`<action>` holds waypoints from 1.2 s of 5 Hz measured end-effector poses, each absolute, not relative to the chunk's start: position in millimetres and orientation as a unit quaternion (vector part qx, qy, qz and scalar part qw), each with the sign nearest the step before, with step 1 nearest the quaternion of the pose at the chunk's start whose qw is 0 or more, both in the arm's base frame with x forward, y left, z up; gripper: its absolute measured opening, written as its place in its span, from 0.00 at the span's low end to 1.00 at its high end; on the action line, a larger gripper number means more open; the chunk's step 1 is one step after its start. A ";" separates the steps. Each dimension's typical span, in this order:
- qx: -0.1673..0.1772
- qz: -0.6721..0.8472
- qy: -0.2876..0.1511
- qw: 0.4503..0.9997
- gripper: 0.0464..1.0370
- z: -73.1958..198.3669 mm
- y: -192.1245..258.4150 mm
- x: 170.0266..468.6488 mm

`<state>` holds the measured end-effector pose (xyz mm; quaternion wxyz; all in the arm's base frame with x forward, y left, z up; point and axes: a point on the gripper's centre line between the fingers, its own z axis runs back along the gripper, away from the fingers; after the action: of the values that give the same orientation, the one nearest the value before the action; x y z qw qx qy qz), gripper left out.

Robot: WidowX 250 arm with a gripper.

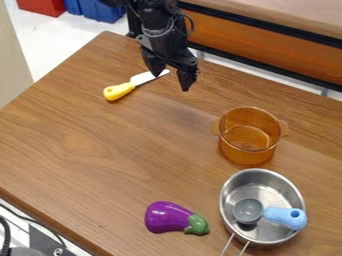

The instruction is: Move the cup to the left side of the table

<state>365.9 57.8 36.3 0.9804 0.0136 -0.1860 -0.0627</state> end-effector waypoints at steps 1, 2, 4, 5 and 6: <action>0.007 -0.061 -0.168 0.984 0.96 25.4 56.3 361.2; -0.026 -0.072 -0.157 0.985 0.96 33.3 45.1 364.8; -0.071 -0.120 -0.153 0.978 0.96 50.5 16.0 374.5; -0.090 -0.160 -0.134 0.974 0.96 47.7 -7.0 376.7; -0.089 -0.192 -0.138 0.968 0.96 38.8 -26.8 379.9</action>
<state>379.9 -26.8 38.8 0.9676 -0.0890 -0.1382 -0.1918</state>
